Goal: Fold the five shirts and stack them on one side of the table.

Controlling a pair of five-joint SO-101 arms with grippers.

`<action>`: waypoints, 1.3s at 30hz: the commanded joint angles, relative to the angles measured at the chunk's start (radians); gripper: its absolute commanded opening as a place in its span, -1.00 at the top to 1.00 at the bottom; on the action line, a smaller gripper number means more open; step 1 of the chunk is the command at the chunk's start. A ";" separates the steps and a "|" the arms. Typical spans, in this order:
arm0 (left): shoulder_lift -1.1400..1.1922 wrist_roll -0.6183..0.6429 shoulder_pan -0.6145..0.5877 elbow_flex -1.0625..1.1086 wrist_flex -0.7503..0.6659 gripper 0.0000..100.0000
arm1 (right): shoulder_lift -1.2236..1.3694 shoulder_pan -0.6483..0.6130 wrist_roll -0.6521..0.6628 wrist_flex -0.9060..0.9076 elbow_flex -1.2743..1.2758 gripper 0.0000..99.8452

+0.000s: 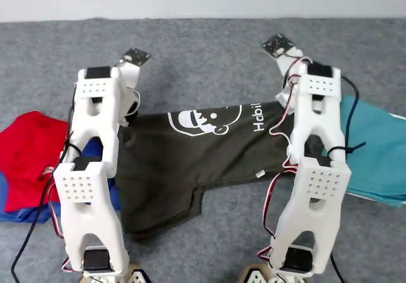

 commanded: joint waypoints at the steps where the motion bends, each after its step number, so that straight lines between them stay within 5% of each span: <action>1: -0.014 0.005 0.005 -0.150 0.104 0.97 | -0.018 -0.050 -0.066 0.208 -0.133 0.98; 7: -0.014 0.006 -0.003 -0.381 0.247 0.97 | -0.016 -0.108 -0.249 0.512 -0.275 0.98; 12: -0.074 0.008 -0.028 -0.412 0.250 0.97 | -0.045 -0.097 -0.347 0.518 -0.239 0.98; 28: -0.361 -0.048 -0.034 0.007 0.244 0.97 | -0.213 0.047 -0.293 0.501 0.290 0.98; 39: -0.367 -0.043 -0.034 0.013 0.247 0.97 | -0.073 0.225 -0.169 0.516 0.196 0.98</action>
